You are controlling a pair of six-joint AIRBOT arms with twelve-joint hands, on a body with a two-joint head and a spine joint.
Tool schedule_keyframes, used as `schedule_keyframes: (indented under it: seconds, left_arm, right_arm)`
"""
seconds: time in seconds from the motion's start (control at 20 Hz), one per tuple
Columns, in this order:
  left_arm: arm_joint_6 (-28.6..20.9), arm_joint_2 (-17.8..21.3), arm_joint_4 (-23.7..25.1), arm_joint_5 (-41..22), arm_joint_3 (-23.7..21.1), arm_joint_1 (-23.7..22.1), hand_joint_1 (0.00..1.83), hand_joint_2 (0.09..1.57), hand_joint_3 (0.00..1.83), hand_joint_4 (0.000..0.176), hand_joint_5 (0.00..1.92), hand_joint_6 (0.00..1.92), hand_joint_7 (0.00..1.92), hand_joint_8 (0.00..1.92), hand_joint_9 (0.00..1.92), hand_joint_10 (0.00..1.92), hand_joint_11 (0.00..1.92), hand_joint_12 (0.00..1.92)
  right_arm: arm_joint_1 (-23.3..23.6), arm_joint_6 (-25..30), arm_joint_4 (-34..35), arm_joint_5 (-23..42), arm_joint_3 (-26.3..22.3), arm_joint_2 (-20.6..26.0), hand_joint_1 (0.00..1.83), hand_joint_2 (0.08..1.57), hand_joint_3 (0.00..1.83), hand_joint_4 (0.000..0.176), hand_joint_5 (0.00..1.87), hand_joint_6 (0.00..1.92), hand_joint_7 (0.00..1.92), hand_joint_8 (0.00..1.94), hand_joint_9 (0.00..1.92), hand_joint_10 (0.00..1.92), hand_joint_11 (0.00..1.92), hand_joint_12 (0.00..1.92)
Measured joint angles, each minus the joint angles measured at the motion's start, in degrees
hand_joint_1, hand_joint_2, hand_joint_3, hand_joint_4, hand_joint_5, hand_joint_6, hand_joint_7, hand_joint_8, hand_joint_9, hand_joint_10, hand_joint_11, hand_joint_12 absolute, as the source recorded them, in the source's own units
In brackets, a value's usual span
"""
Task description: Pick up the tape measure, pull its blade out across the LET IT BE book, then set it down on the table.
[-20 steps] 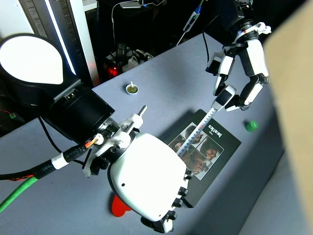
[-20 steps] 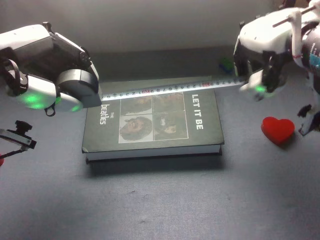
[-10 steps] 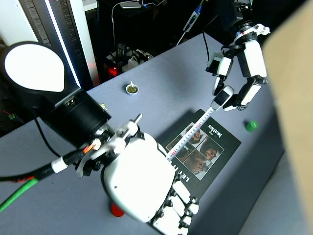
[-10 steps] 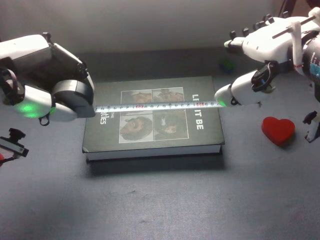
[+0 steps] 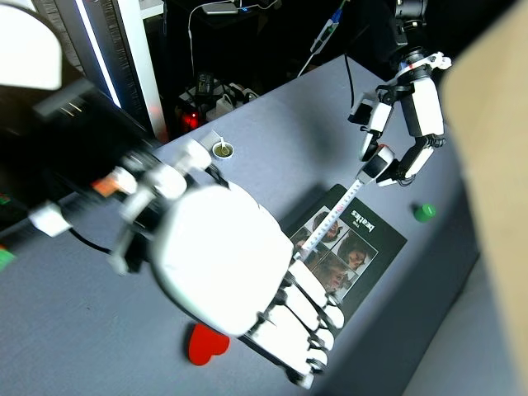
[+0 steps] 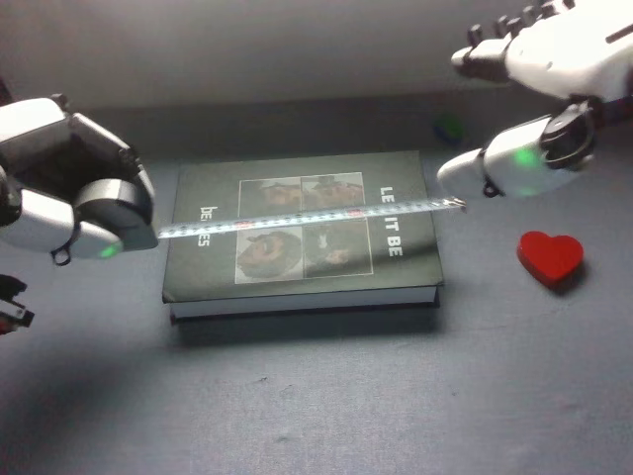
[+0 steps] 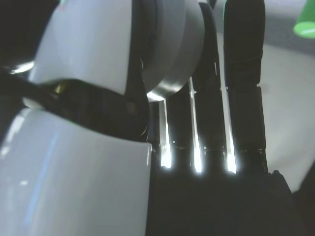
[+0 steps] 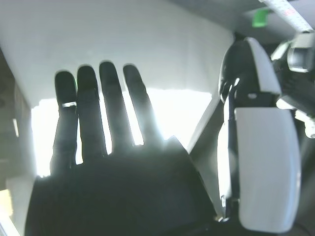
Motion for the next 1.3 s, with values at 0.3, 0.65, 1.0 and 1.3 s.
schedule_keyframes:
  seconds: [0.3,0.65,1.0,1.3]
  left_arm:
    - [-2.8,-1.92,1.75,-3.32,2.05,1.92,1.38,1.11,0.0,0.0,0.92,0.89,0.94,0.97,1.04,1.14,1.05,0.88]
    - [-6.01,-4.35,6.84,-3.74,4.37,2.25,1.38,1.1,0.0,0.0,0.95,0.87,0.91,1.0,1.04,1.13,1.05,0.88]
    - [-6.34,-4.59,6.54,-4.35,7.52,3.41,1.38,1.11,0.0,0.0,0.92,0.86,0.93,1.0,1.03,1.13,1.05,0.88]
    - [-7.89,-5.18,6.64,-5.97,8.68,6.16,1.38,1.1,0.0,0.0,0.96,0.87,0.94,0.95,1.03,1.13,1.03,0.89]
  right_arm:
    - [0.31,0.28,0.44,-3.85,-6.01,3.08,0.26,1.01,0.0,0.0,0.2,0.0,0.27,0.0,0.27,0.01,0.0,0.83]
    - [0.22,7.67,0.24,-4.04,-7.06,2.84,0.24,1.03,0.0,0.0,0.2,0.0,0.28,0.0,0.27,0.0,0.0,0.8]
    - [-2.34,8.83,-0.37,-3.39,-7.08,0.76,0.24,1.03,0.0,0.0,0.19,0.0,0.28,0.0,0.29,0.0,0.0,0.81]
    - [-2.23,9.6,-0.7,-4.07,-7.19,0.76,0.25,1.03,0.0,0.0,0.21,0.01,0.3,0.01,0.31,0.01,0.02,0.83]
